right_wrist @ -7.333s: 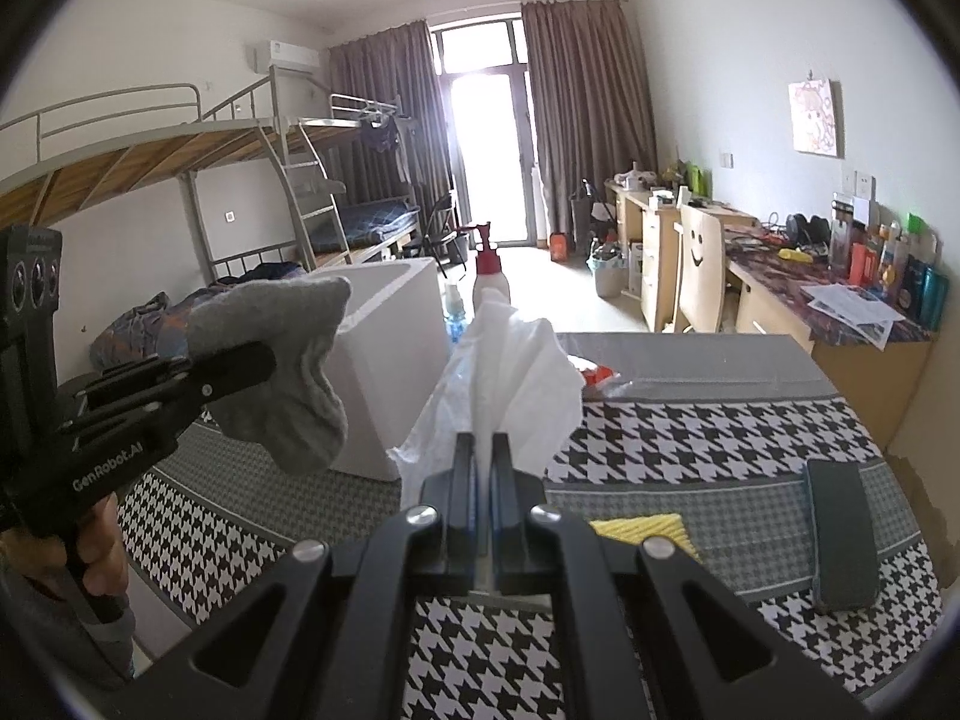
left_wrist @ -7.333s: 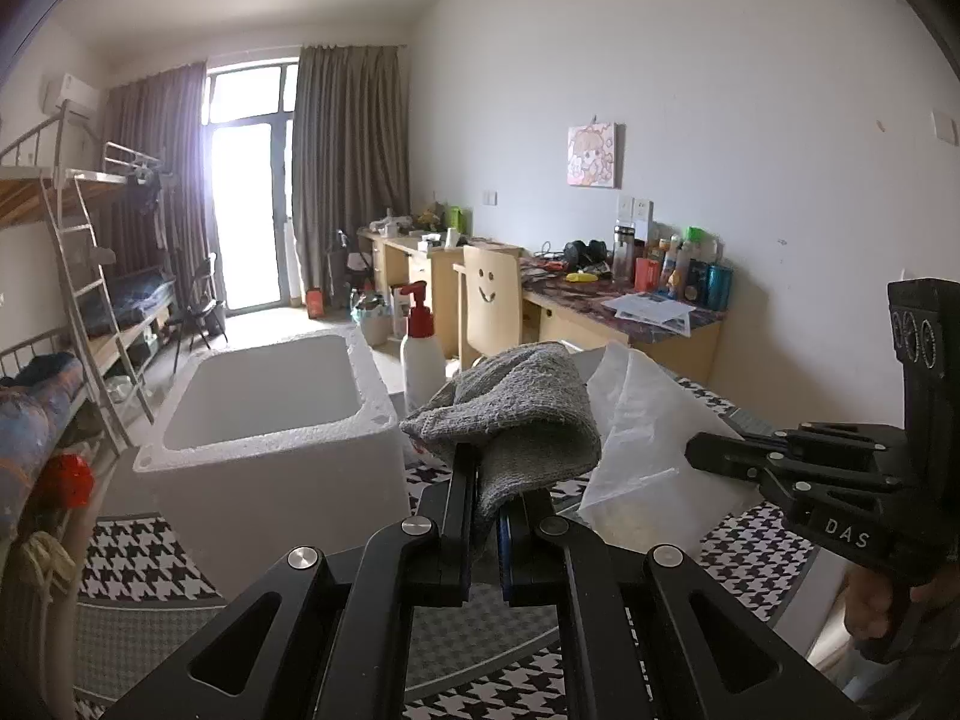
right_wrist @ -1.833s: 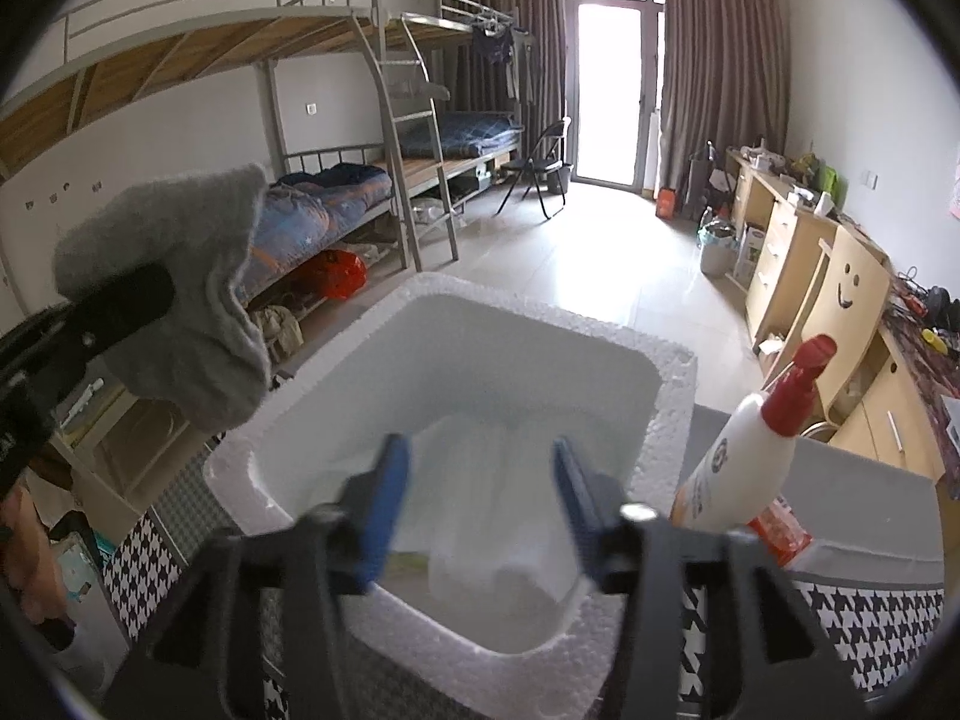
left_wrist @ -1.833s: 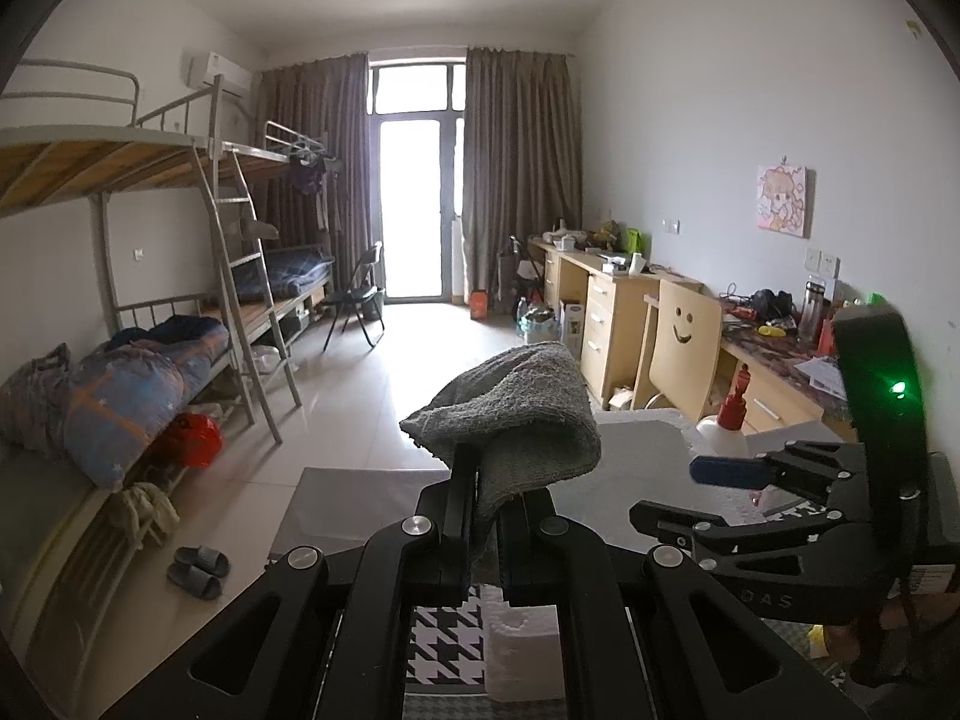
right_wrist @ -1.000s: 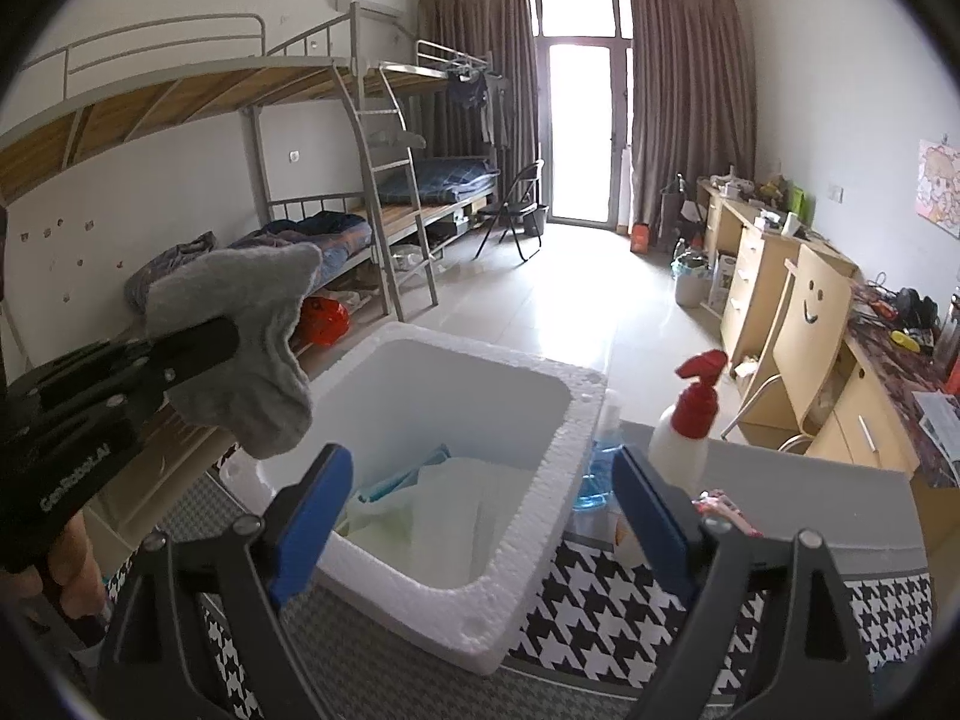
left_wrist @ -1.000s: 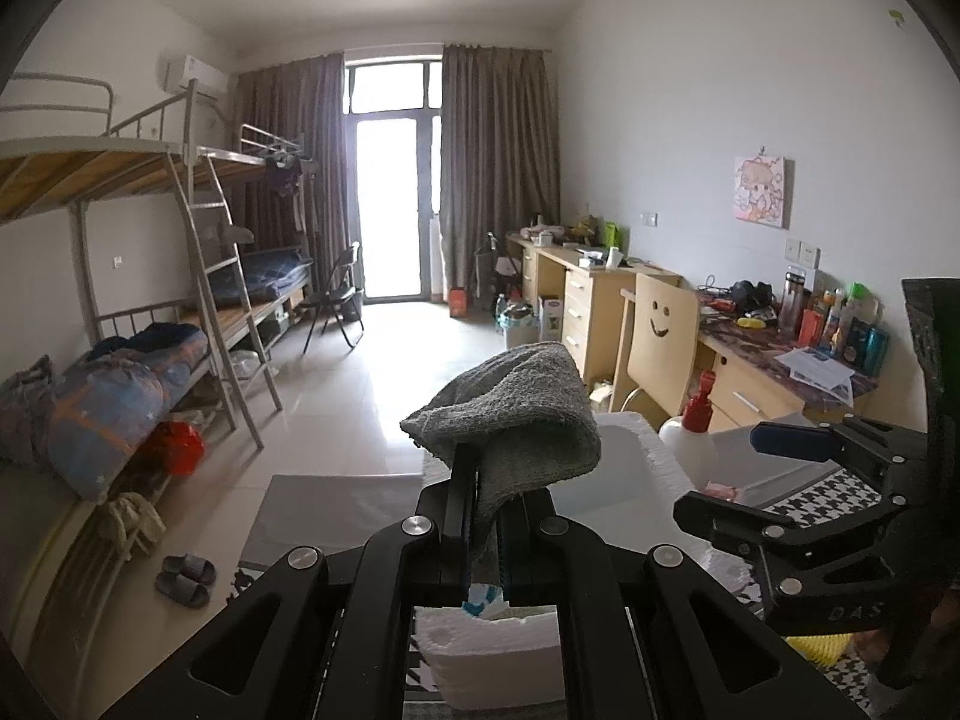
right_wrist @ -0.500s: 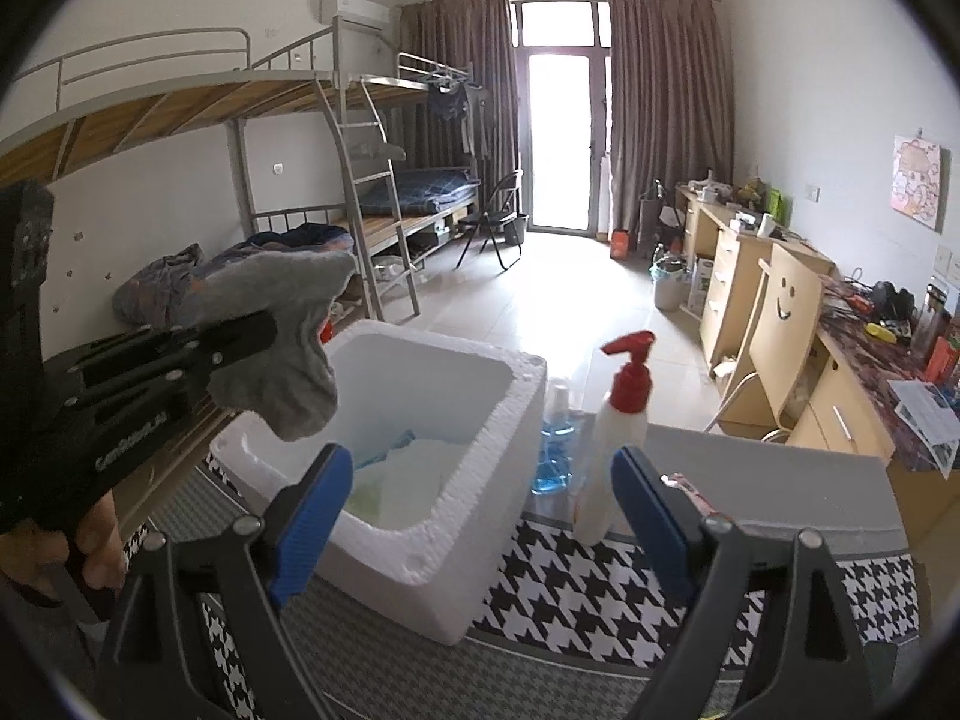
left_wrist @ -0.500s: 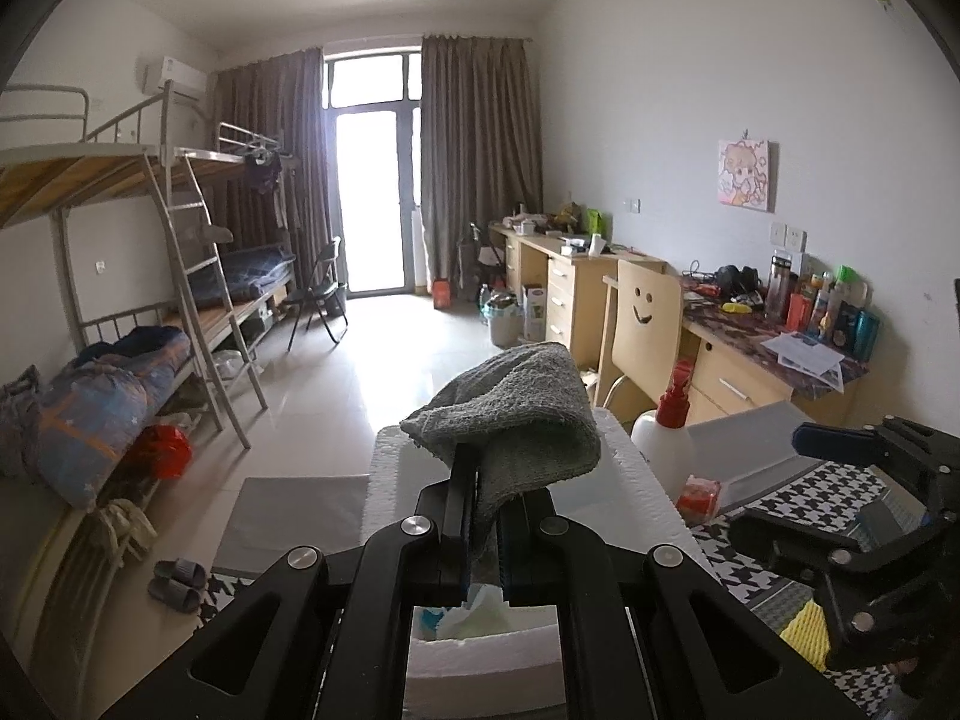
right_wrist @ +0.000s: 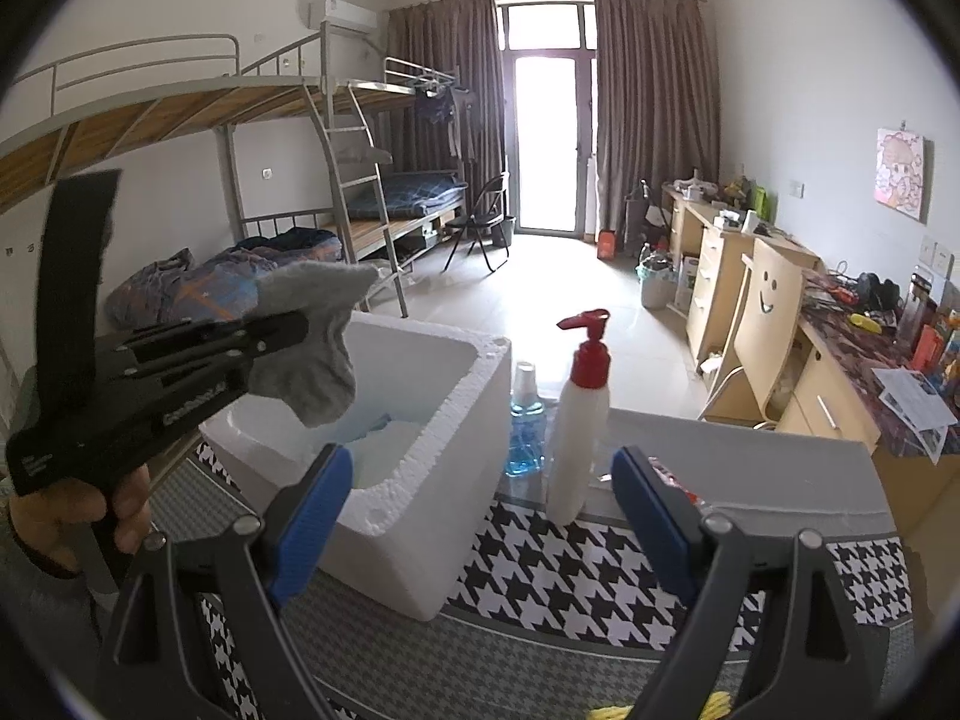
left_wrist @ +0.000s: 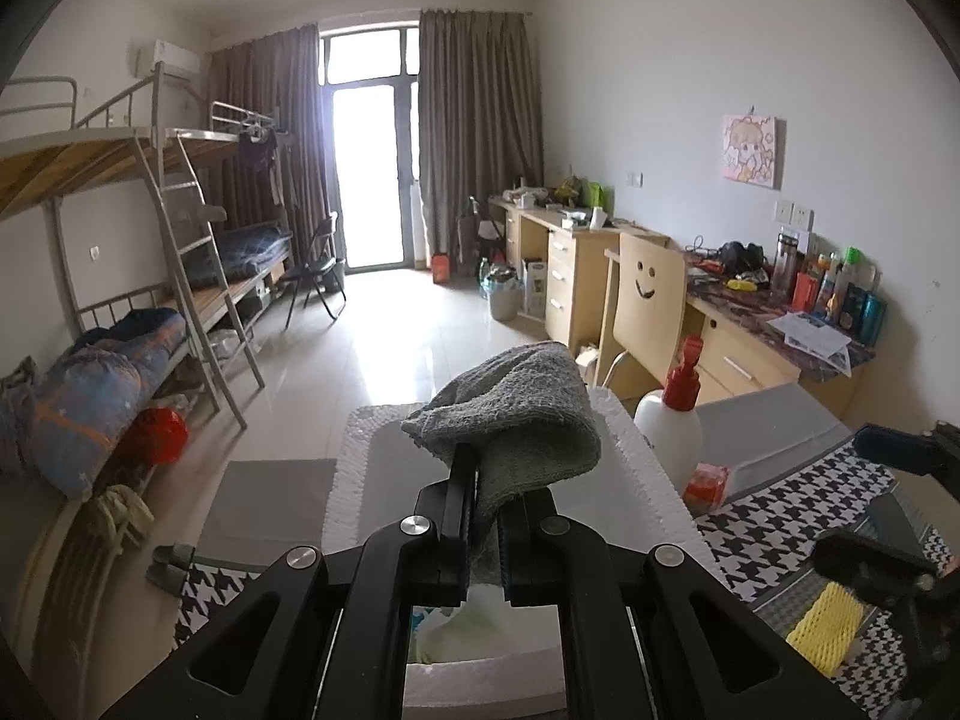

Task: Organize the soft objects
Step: 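Open the left tool to drop the grey cloth into the foam box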

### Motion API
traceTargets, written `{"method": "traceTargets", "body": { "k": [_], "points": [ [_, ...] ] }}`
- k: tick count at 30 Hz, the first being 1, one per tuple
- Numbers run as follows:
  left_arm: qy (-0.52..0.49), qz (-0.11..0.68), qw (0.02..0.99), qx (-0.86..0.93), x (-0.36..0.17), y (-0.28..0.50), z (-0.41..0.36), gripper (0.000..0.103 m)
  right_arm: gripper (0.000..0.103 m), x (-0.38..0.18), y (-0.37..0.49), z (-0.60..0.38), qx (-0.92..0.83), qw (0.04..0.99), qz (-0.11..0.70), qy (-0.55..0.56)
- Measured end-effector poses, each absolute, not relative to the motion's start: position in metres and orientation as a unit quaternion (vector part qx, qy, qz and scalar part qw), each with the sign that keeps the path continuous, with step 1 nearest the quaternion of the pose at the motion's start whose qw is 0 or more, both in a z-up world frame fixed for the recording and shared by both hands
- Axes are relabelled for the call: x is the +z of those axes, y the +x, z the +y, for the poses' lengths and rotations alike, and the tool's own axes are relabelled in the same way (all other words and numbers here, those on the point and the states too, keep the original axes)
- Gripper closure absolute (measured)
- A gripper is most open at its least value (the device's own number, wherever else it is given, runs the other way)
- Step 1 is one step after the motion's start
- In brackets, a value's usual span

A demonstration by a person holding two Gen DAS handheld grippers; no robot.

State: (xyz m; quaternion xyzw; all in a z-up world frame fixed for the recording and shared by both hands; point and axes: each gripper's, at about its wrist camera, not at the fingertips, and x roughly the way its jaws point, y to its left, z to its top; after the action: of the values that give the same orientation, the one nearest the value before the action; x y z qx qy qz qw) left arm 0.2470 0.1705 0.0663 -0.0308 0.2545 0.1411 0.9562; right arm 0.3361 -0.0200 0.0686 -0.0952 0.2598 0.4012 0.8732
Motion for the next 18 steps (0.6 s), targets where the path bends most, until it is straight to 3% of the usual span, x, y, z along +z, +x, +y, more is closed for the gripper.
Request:
{"method": "traceTargets", "body": {
  "k": [3,5,7,14,18],
  "points": [
    [-0.028,0.265,0.953,0.146,0.063,0.251,0.171,0.083,0.012,0.069,0.338,-0.026,0.398,0.875,0.26,-0.09],
    [-0.03,0.269,0.951,0.151,0.06,0.25,0.171,0.051,0.012,0.07,0.339,-0.029,0.398,0.876,0.259,-0.087],
    [-0.032,0.264,0.952,0.154,0.06,0.248,0.171,0.033,0.012,0.07,0.339,-0.031,0.397,0.876,0.258,-0.085],
    [-0.03,0.247,0.955,0.16,0.064,0.242,0.167,0.008,0.012,0.069,0.338,-0.034,0.397,0.877,0.257,-0.082],
    [-0.033,0.237,0.957,0.163,0.067,0.237,0.165,0.001,0.012,0.068,0.338,-0.036,0.397,0.878,0.256,-0.08]
  ]
}}
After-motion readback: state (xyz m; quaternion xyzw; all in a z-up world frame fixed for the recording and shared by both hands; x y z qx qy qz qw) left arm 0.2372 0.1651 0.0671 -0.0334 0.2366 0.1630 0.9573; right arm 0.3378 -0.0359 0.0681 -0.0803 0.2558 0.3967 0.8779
